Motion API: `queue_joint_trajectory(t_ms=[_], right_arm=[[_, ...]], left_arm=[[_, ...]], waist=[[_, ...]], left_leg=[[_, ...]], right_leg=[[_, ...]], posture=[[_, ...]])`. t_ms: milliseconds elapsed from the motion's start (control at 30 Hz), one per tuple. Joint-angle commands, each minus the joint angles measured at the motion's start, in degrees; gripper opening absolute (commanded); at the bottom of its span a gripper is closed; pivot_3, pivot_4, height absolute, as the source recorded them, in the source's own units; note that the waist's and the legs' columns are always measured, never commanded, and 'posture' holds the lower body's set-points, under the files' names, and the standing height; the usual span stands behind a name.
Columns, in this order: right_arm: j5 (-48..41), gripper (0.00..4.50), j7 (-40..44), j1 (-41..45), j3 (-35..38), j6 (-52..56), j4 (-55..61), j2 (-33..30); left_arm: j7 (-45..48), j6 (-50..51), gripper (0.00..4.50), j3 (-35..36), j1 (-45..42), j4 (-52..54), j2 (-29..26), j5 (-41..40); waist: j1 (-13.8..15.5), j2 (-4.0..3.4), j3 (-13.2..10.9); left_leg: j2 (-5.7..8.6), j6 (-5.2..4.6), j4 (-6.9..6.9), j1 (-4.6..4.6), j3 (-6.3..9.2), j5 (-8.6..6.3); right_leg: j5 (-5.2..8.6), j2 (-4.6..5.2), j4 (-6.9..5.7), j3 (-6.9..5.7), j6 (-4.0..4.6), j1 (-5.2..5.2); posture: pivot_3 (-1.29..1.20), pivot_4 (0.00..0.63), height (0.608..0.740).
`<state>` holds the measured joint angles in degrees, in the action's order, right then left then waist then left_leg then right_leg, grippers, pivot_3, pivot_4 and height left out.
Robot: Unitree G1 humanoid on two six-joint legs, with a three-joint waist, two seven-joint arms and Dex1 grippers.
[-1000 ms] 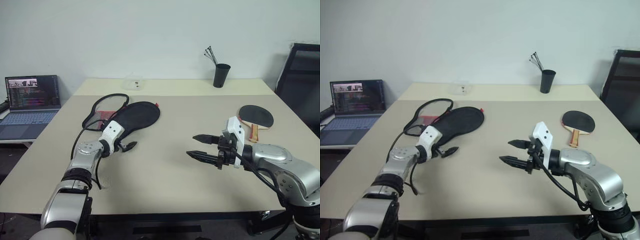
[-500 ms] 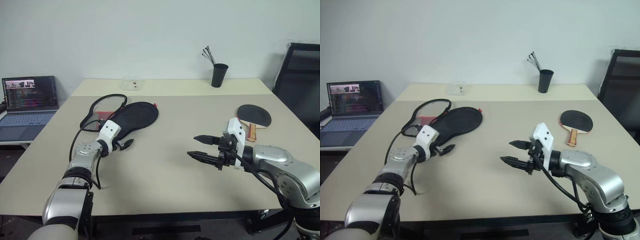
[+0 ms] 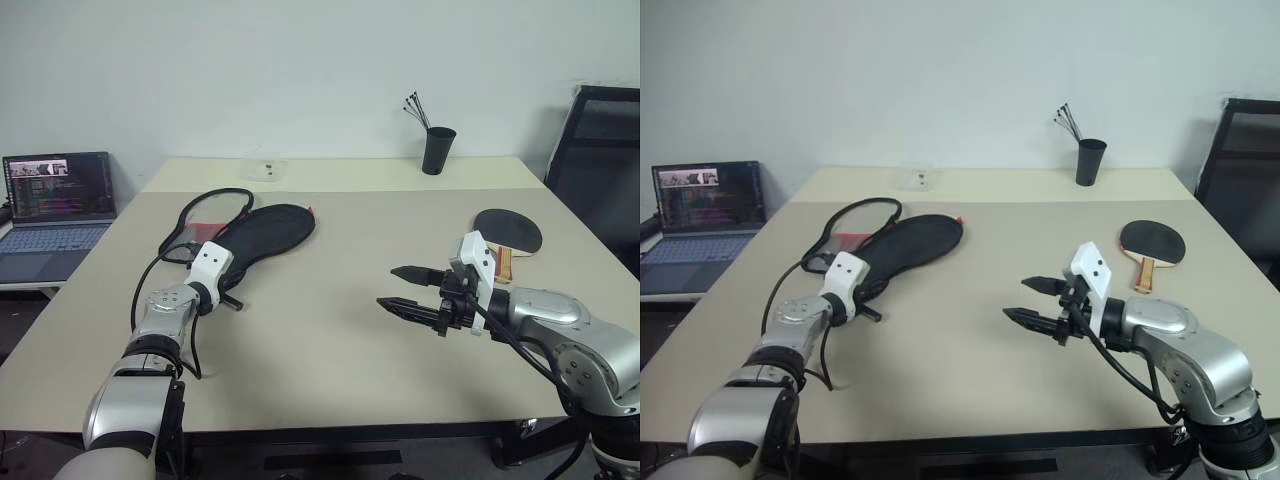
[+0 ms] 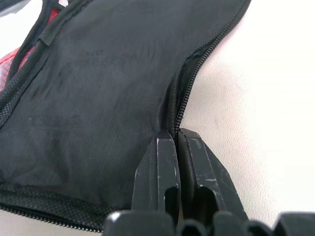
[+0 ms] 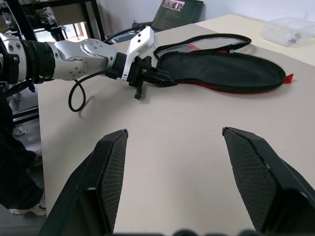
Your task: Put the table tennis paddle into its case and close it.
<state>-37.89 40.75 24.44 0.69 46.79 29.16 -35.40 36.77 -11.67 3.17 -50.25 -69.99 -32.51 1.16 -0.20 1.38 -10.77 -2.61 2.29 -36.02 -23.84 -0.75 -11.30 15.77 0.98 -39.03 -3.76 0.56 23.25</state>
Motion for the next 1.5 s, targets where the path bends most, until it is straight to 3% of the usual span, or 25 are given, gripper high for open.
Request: queue_joint_trajectory(t_ms=[33,167,367,500,633,767,1100,1200,1333,1467,1500], right_arm=[[-1.1,3.35,-0.8,0.5,2.0,-0.6,2.4,-0.4],[-1.3,3.35,-1.6,-0.1,2.9,-0.3,2.7,-0.7],[-2.2,3.35,-2.1,-0.4,3.4,-0.1,2.9,-1.0],[-2.4,3.35,-2.0,-0.2,3.8,-0.3,2.2,-1.7],[-2.5,3.35,-1.5,-0.3,4.4,-0.4,1.7,-2.5],[-2.4,3.35,-0.8,-1.3,5.1,-0.6,1.9,-4.1],[-3.2,3.35,-2.2,-2.3,6.2,0.4,3.7,-4.6],[-3.4,3.35,-2.8,-2.2,6.3,0.6,3.7,-4.2],[-3.2,3.35,-3.2,-1.3,5.6,0.4,2.6,-3.5],[-2.4,3.35,-4.3,0.9,4.4,0.1,-0.6,-1.7],[-2.0,3.35,-5.1,1.7,4.2,0.2,-1.7,-0.9]], left_arm=[[1.9,1.2,0.02,-0.5,0.9,3.3,-0.4,0.3],[5.4,10.7,0.02,-0.1,4.7,18.4,1.9,-3.5],[3.5,36.9,0.02,-0.3,11.3,47.5,7.9,-10.8],[-1.3,49.4,0.02,-1.0,9.7,55.8,15.3,-14.4],[-5.4,52.7,0.02,-1.9,6.1,53.2,21.6,-14.5],[-9.4,50.3,0.02,-2.8,0.3,44.0,28.8,-13.6],[-12.4,41.1,0.02,-3.6,-4.9,30.3,34.2,-11.1],[-11.8,40.4,0.69,-2.8,-3.9,31.7,33.6,-12.0],[-10.2,40.8,2.02,-3.3,-2.0,36.3,31.7,-12.1],[-2.6,42.6,3.37,-4.8,3.8,50.0,27.8,-15.1],[-1.2,42.9,3.37,-5.2,5.2,52.8,26.5,-15.5]], waist=[[0.0,0.00,0.0],[0.1,0.00,0.0],[0.3,0.02,0.0],[0.4,0.05,0.0],[0.4,0.07,0.0],[0.4,0.10,0.0],[0.2,0.16,-0.1],[0.2,0.17,-0.1],[0.1,0.17,-0.1],[0.0,0.16,-0.1],[-0.1,0.16,-0.1]], left_leg=[[0.00,0.00,0.00,0.00,0.01,0.00],[0.01,0.00,0.01,-0.04,0.02,0.00],[-0.05,0.01,-0.04,-0.09,0.08,0.01],[0.02,0.00,-0.08,-0.08,0.11,0.01],[0.16,0.00,-0.08,-0.07,0.10,0.01],[0.16,-0.01,-0.07,-0.07,0.12,0.01],[0.21,-0.01,-0.06,-0.09,0.07,0.00],[0.22,-0.01,-0.06,-0.10,0.05,0.00],[0.20,-0.01,-0.06,-0.08,0.05,0.00],[0.15,0.00,-0.04,-0.07,0.04,0.00],[0.14,0.00,-0.04,-0.04,0.01,0.01]], right_leg=[[0.00,0.00,0.00,-0.01,0.00,0.00],[0.00,0.00,0.02,0.00,0.00,0.00],[0.00,0.12,0.01,0.04,0.00,-0.01],[-0.02,0.12,0.01,0.04,-0.03,-0.06],[-0.03,0.08,0.02,0.03,-0.04,-0.07],[-0.03,0.05,0.03,0.00,-0.04,-0.06],[-0.02,0.05,0.09,0.03,-0.05,-0.04],[-0.02,0.05,0.09,0.04,-0.06,-0.04],[-0.02,0.05,0.09,0.05,-0.06,-0.04],[-0.02,0.03,0.08,0.08,-0.05,-0.04],[-0.02,0.02,0.07,0.12,-0.05,-0.04]], posture=[[0.00,0.150,0.740],[0.00,0.150,0.740],[0.00,0.150,0.740],[0.00,0.150,0.740],[0.00,0.150,0.740],[0.00,0.150,0.740],[0.00,0.150,0.740],[0.00,0.150,0.740],[0.00,0.150,0.740],[0.00,0.150,0.740],[0.00,0.150,0.740]])
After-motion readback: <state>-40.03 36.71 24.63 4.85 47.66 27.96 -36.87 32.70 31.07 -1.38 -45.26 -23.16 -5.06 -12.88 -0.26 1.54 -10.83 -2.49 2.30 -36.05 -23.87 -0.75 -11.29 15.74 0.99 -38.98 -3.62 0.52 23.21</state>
